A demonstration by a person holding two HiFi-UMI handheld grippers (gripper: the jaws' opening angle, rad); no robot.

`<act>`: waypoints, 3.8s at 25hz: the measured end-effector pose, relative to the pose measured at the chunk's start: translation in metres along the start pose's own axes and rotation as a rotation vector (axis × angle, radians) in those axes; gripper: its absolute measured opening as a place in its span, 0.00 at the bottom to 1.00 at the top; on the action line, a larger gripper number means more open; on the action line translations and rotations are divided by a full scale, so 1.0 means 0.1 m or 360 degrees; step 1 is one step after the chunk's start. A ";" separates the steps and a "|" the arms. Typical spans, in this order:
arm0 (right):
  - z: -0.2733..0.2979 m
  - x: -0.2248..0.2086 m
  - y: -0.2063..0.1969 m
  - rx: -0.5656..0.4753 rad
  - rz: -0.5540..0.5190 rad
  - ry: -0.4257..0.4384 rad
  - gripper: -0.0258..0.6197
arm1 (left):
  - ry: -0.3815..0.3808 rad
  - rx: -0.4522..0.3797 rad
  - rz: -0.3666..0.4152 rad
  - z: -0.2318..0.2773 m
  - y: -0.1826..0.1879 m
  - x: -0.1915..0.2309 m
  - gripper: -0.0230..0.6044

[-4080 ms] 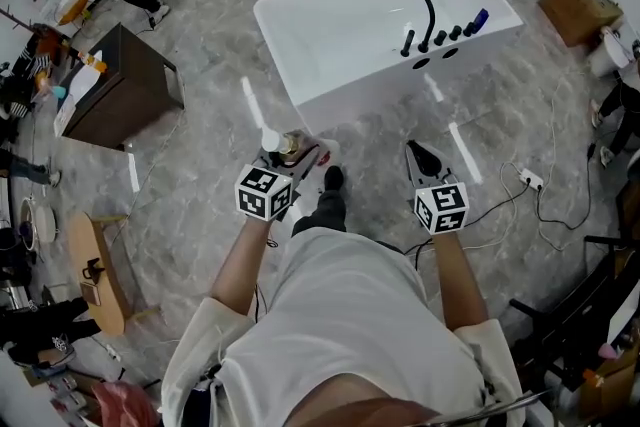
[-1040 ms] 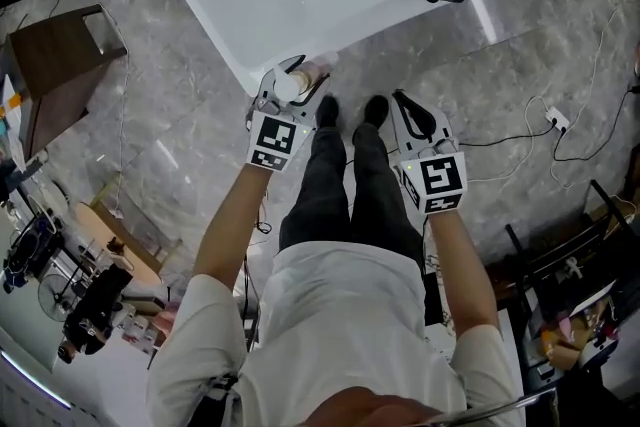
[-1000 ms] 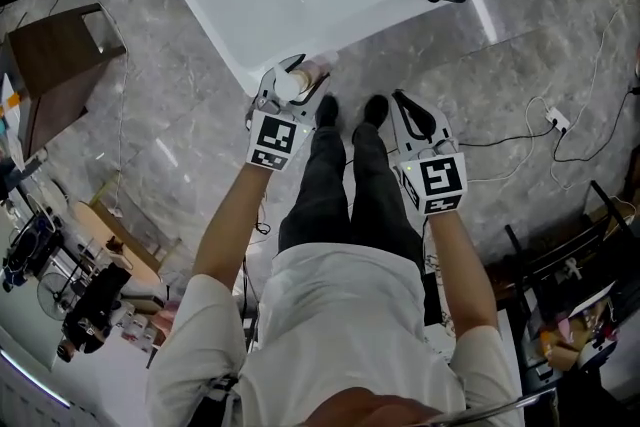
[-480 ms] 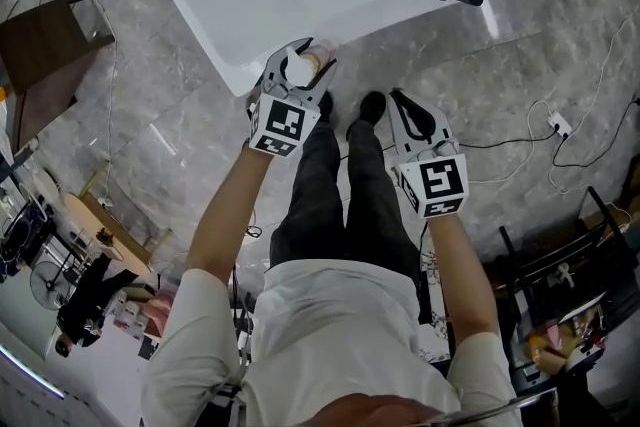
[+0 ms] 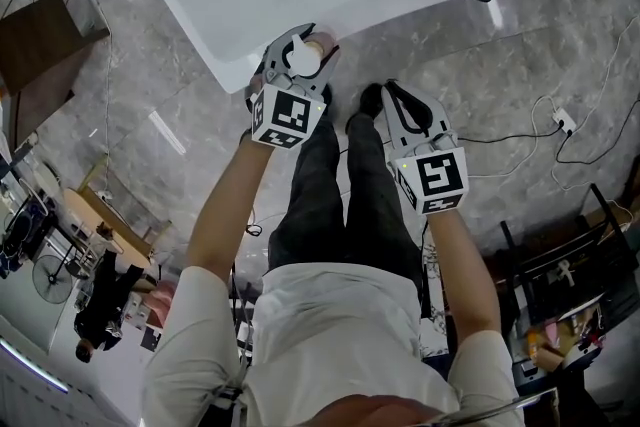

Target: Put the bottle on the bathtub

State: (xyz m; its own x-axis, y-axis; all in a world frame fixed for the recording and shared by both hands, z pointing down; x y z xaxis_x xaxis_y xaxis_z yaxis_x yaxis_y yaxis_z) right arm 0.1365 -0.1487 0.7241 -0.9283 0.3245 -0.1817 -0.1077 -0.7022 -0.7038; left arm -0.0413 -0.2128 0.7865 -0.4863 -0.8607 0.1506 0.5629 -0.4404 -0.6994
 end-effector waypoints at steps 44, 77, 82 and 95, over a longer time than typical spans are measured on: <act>-0.66 0.31 0.31 -0.0101 -0.0028 -0.0062 0.09 | -0.0028 -0.0037 -0.0004 -0.70 0.07 -0.18 0.55; -3.31 1.29 1.24 -0.0407 -0.0004 -0.0338 0.09 | -0.0117 -0.0410 -0.0037 -3.66 1.33 -1.64 0.28; -3.50 1.35 1.27 -0.0470 0.0034 -0.0338 0.10 | -0.0114 -0.0442 -0.0073 -3.84 1.38 -1.79 0.25; -3.83 1.37 1.39 -0.0614 -0.0060 -0.0287 0.09 | 0.0007 -0.0643 -0.0075 -4.20 1.58 -1.91 0.05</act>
State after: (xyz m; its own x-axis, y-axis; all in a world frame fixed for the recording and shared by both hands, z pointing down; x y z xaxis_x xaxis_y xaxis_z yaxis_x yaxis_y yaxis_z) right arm 0.1307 0.0410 0.3382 -0.9773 0.2053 -0.0518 -0.0337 -0.3923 -0.9192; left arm -0.1406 -0.0103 0.3536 -0.5085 -0.8406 0.1866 0.2324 -0.3426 -0.9103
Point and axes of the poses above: the fingertips, and each gripper's own axes: z forward along the fingers, x to its left, y out of its top, the point moved 8 cm from there along -z, backward along the fingers, and after that the axes turned 14 degrees about -y, right-handed, at the moved point
